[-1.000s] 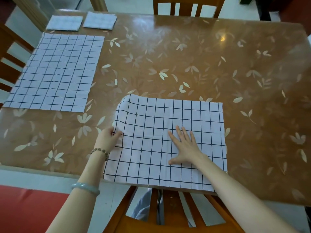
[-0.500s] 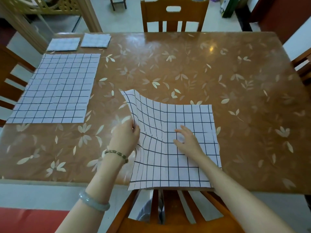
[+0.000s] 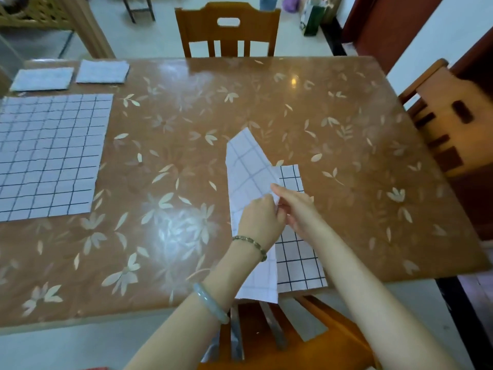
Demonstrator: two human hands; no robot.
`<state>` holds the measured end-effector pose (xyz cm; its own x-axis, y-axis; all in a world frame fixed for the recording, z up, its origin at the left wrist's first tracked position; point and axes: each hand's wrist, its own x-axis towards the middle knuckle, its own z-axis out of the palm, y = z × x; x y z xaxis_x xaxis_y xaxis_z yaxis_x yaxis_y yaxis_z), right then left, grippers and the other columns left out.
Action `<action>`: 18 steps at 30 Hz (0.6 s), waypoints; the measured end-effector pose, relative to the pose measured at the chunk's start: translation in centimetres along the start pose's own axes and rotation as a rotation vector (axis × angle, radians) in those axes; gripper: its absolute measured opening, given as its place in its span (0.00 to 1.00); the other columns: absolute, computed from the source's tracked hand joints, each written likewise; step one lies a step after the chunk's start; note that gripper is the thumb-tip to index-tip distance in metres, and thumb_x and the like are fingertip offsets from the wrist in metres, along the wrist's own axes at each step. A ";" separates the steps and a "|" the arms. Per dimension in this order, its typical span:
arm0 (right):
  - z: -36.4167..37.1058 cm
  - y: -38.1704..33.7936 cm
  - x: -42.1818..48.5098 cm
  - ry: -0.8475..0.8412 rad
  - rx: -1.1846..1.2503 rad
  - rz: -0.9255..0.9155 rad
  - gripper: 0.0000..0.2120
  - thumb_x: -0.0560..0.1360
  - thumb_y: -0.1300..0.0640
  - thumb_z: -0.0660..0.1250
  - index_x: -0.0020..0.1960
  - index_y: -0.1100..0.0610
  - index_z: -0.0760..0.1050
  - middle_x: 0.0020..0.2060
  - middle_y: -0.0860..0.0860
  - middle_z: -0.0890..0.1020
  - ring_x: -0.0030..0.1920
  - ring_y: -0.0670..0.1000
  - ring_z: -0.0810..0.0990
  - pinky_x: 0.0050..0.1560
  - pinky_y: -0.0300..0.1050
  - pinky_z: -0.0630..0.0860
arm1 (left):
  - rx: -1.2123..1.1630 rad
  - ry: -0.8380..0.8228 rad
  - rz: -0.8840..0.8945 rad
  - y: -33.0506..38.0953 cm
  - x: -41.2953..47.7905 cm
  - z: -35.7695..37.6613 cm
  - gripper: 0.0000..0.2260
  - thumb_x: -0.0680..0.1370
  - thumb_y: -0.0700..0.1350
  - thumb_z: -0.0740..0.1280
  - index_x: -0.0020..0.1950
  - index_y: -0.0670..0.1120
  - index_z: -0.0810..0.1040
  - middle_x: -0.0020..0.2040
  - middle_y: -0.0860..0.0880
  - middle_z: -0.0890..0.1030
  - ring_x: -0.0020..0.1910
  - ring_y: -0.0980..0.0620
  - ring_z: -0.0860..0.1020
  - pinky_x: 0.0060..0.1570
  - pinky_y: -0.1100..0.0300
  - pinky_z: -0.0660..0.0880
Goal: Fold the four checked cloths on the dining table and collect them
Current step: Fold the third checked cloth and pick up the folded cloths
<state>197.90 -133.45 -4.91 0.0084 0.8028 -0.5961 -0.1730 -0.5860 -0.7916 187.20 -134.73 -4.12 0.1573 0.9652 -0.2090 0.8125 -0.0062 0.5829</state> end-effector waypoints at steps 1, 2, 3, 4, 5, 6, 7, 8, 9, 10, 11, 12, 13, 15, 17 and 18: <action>-0.6 0.1 0.2 0.016 -0.002 0.003 0.09 0.73 0.54 0.70 0.42 0.60 0.76 0.35 0.56 0.74 0.36 0.51 0.77 0.37 0.41 0.75 | -0.042 -0.019 0.027 0.2 -0.1 0.4 0.08 0.80 0.47 0.58 0.47 0.43 0.72 0.46 0.44 0.78 0.42 0.47 0.74 0.39 0.57 0.64; -1.3 0.2 0.6 0.048 0.006 0.000 0.06 0.73 0.59 0.70 0.42 0.61 0.77 0.35 0.58 0.76 0.37 0.53 0.78 0.39 0.44 0.75 | -0.084 -0.041 0.059 0.4 -0.1 0.9 0.09 0.79 0.48 0.59 0.51 0.43 0.74 0.49 0.45 0.78 0.46 0.47 0.75 0.41 0.57 0.66; -1.8 0.3 1.1 0.096 0.011 -0.002 0.03 0.73 0.63 0.69 0.41 0.63 0.78 0.36 0.58 0.78 0.38 0.55 0.78 0.40 0.46 0.74 | -0.120 -0.068 0.091 0.4 -0.2 1.2 0.11 0.79 0.50 0.60 0.55 0.44 0.75 0.52 0.47 0.77 0.49 0.48 0.76 0.45 0.57 0.69; -2.5 0.7 1.7 0.160 -0.003 0.004 0.02 0.72 0.66 0.68 0.42 0.64 0.79 0.37 0.59 0.80 0.38 0.56 0.79 0.42 0.48 0.74 | -0.160 -0.090 0.107 0.3 -0.3 1.5 0.14 0.79 0.53 0.61 0.58 0.45 0.75 0.55 0.49 0.76 0.51 0.50 0.76 0.49 0.57 0.71; -3.3 1.1 2.5 0.215 -0.039 0.017 0.02 0.72 0.67 0.67 0.42 0.64 0.79 0.38 0.59 0.81 0.39 0.55 0.79 0.42 0.48 0.73 | -0.213 -0.100 0.108 -0.1 -0.4 1.7 0.16 0.78 0.55 0.62 0.60 0.46 0.75 0.56 0.50 0.76 0.51 0.52 0.77 0.51 0.57 0.73; -4.1 1.5 3.2 0.244 -0.077 0.031 0.03 0.71 0.68 0.67 0.43 0.66 0.79 0.40 0.61 0.82 0.39 0.55 0.78 0.42 0.48 0.73 | -0.265 -0.092 0.095 -0.8 -0.4 1.8 0.17 0.79 0.56 0.62 0.61 0.47 0.76 0.57 0.52 0.75 0.51 0.53 0.77 0.53 0.57 0.74; -5.0 2.0 4.0 0.252 -0.116 0.035 0.03 0.70 0.68 0.68 0.43 0.68 0.79 0.43 0.64 0.82 0.39 0.54 0.78 0.42 0.48 0.72 | -0.292 -0.065 0.080 -1.7 -0.3 1.8 0.16 0.79 0.55 0.62 0.61 0.47 0.76 0.57 0.52 0.75 0.53 0.54 0.76 0.54 0.57 0.74; -5.9 2.4 4.7 0.258 -0.154 0.043 0.05 0.70 0.68 0.69 0.43 0.71 0.78 0.47 0.67 0.82 0.41 0.55 0.78 0.43 0.47 0.72 | -0.278 -0.031 0.073 -3.0 -0.1 2.1 0.16 0.80 0.53 0.61 0.62 0.47 0.76 0.58 0.52 0.75 0.55 0.54 0.75 0.56 0.58 0.73; -6.8 2.8 5.4 0.265 -0.192 0.050 0.05 0.70 0.68 0.69 0.44 0.71 0.78 0.50 0.67 0.81 0.44 0.55 0.79 0.43 0.47 0.73 | -0.224 -0.003 0.069 -4.5 0.2 2.4 0.15 0.80 0.52 0.61 0.63 0.46 0.75 0.60 0.51 0.75 0.59 0.53 0.74 0.59 0.59 0.70; -7.6 3.2 6.0 0.271 -0.229 0.049 0.04 0.71 0.68 0.70 0.44 0.70 0.79 0.53 0.63 0.81 0.49 0.55 0.79 0.43 0.45 0.73 | -0.147 0.009 0.060 -6.0 0.5 2.9 0.16 0.80 0.50 0.62 0.65 0.45 0.73 0.62 0.50 0.74 0.62 0.51 0.72 0.61 0.61 0.67; -8.2 3.5 6.5 0.269 -0.267 0.050 0.04 0.71 0.69 0.70 0.46 0.69 0.79 0.56 0.59 0.78 0.56 0.55 0.78 0.43 0.44 0.73 | -0.066 0.001 0.044 -7.5 0.8 3.4 0.17 0.80 0.49 0.62 0.67 0.44 0.72 0.66 0.48 0.73 0.65 0.50 0.70 0.63 0.61 0.65; -8.7 3.9 6.9 0.259 -0.296 0.043 0.07 0.72 0.69 0.69 0.49 0.70 0.79 0.61 0.57 0.75 0.62 0.52 0.74 0.45 0.43 0.71 | 0.009 -0.027 0.029 -8.8 1.0 4.0 0.20 0.80 0.49 0.62 0.69 0.43 0.69 0.69 0.47 0.70 0.68 0.48 0.67 0.66 0.60 0.63; -9.1 4.3 7.5 0.246 -0.315 0.035 0.09 0.72 0.70 0.68 0.51 0.71 0.79 0.65 0.59 0.72 0.67 0.52 0.70 0.47 0.42 0.69 | 0.081 -0.072 0.021 -9.8 1.2 4.6 0.24 0.80 0.53 0.61 0.72 0.42 0.67 0.72 0.46 0.67 0.71 0.47 0.65 0.69 0.57 0.61; -9.8 5.0 8.5 0.235 -0.359 0.028 0.10 0.71 0.71 0.68 0.51 0.73 0.79 0.64 0.66 0.73 0.67 0.57 0.71 0.47 0.41 0.67 | 0.224 -0.154 0.031 -11.2 1.5 5.8 0.37 0.75 0.67 0.51 0.75 0.43 0.61 0.76 0.47 0.61 0.75 0.48 0.59 0.73 0.51 0.58; -10.2 5.5 9.1 0.245 -0.399 0.030 0.08 0.70 0.72 0.68 0.49 0.75 0.79 0.59 0.67 0.77 0.62 0.60 0.75 0.44 0.42 0.67 | 0.309 -0.215 0.024 -12.6 1.5 6.8 0.51 0.66 0.77 0.38 0.78 0.45 0.54 0.78 0.49 0.54 0.77 0.50 0.52 0.75 0.52 0.49; -10.5 5.8 9.4 0.248 -0.409 0.035 0.07 0.70 0.71 0.68 0.46 0.75 0.79 0.57 0.67 0.78 0.60 0.61 0.76 0.42 0.41 0.67 | 0.344 -0.242 0.013 -13.1 1.4 7.1 0.54 0.63 0.79 0.33 0.78 0.46 0.51 0.78 0.51 0.51 0.77 0.51 0.49 0.74 0.53 0.45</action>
<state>207.26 -130.48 -16.52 0.2526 0.7605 -0.5982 0.2242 -0.6474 -0.7284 180.74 -135.12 -17.66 0.2628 0.8756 -0.4052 0.9432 -0.1446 0.2990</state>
